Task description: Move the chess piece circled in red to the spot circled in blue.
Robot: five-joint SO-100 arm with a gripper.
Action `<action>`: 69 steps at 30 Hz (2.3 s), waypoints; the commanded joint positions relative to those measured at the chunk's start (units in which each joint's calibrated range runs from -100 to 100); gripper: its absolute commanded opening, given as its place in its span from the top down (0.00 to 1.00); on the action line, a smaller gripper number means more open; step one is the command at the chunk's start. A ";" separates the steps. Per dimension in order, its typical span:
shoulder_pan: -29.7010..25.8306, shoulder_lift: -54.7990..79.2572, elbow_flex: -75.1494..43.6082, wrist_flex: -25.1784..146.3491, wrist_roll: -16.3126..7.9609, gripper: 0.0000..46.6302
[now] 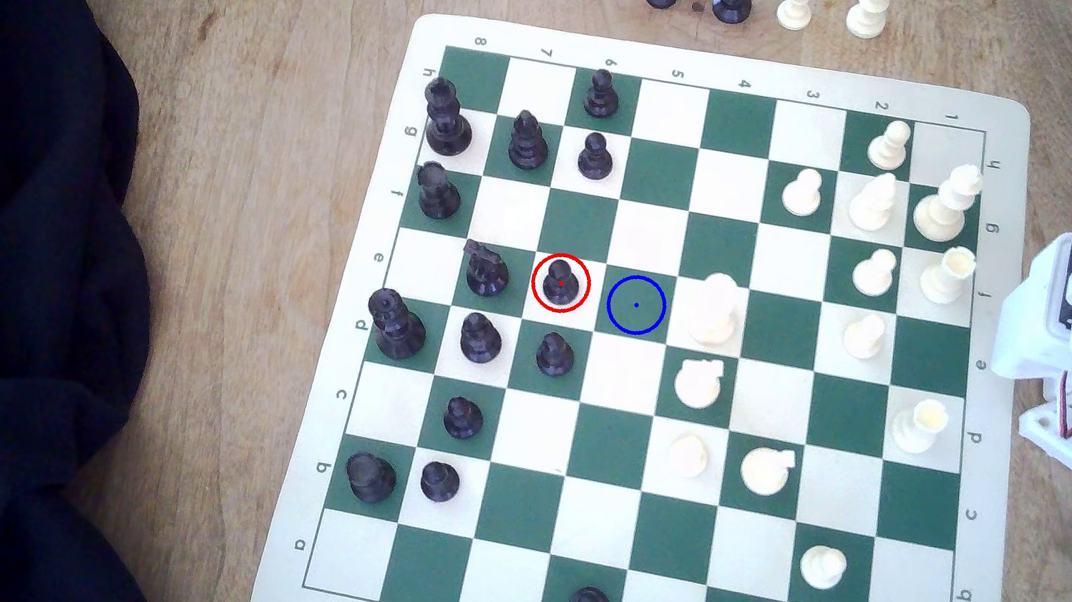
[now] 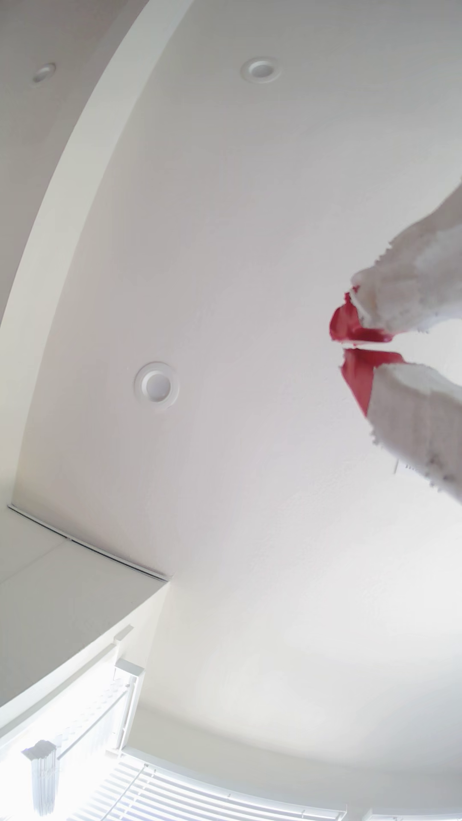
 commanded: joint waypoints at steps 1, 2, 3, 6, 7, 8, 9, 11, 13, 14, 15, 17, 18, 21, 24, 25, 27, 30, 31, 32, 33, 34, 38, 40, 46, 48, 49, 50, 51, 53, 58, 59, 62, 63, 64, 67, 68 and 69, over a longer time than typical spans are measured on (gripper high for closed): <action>-2.53 -0.03 1.17 2.74 0.10 1.00; -2.76 -0.03 1.17 5.52 0.10 1.00; -2.84 -0.03 1.17 7.98 0.10 1.00; -3.07 -0.03 1.17 16.50 0.10 1.00; -3.39 -0.03 1.17 19.20 0.10 1.00; -3.54 -0.03 1.17 22.31 0.10 1.00; -3.54 -0.03 1.17 29.19 0.10 1.00; -2.37 -0.03 1.17 42.46 -0.15 1.00; -1.90 -0.03 0.90 48.36 -0.20 1.00; -1.51 0.06 0.09 53.43 -0.20 1.00; -1.04 0.06 -1.00 58.59 -0.20 1.00; -0.96 0.06 -3.18 67.77 -0.29 1.00; -0.57 0.06 -4.63 71.86 -0.29 1.00; -0.49 0.06 -7.80 83.49 -0.34 1.00; -0.49 0.14 -9.70 92.58 -0.34 1.00; -0.49 0.14 -10.70 95.20 -0.29 1.00; -0.10 0.14 -15.05 105.69 0.05 0.98; 0.99 0.22 -16.41 110.52 1.07 0.96; 1.46 0.39 -18.14 116.33 2.69 0.99; 1.46 1.33 -19.50 118.46 2.69 0.99; 1.38 3.71 -21.76 121.00 2.69 0.99; 1.31 6.34 -24.03 123.46 2.69 0.98; 0.68 19.33 -35.27 131.73 2.25 0.96; -0.34 25.78 -42.25 136.56 1.03 0.96; -3.23 36.47 -51.77 147.87 0.44 0.94; -4.17 39.95 -53.22 150.90 0.44 0.94; -4.87 42.67 -54.49 152.53 0.39 0.94; -4.95 44.20 -55.22 153.19 0.39 0.94; -4.95 45.73 -56.12 153.60 0.24 0.94; -4.64 48.61 -58.39 153.60 -0.29 0.94; -5.11 60.33 -69.36 156.71 -5.67 0.90; -5.26 62.02 -70.63 156.79 -6.15 0.90; -6.36 67.12 -73.35 156.79 -7.18 0.90; -6.44 68.48 -74.07 156.79 -7.37 0.90; -6.52 69.75 -74.62 156.79 -7.42 0.90; -6.59 75.86 -79.15 157.94 -7.62 0.88; -6.44 77.39 -80.42 158.27 -7.81 0.86; -6.28 78.66 -81.51 158.59 -8.06 0.83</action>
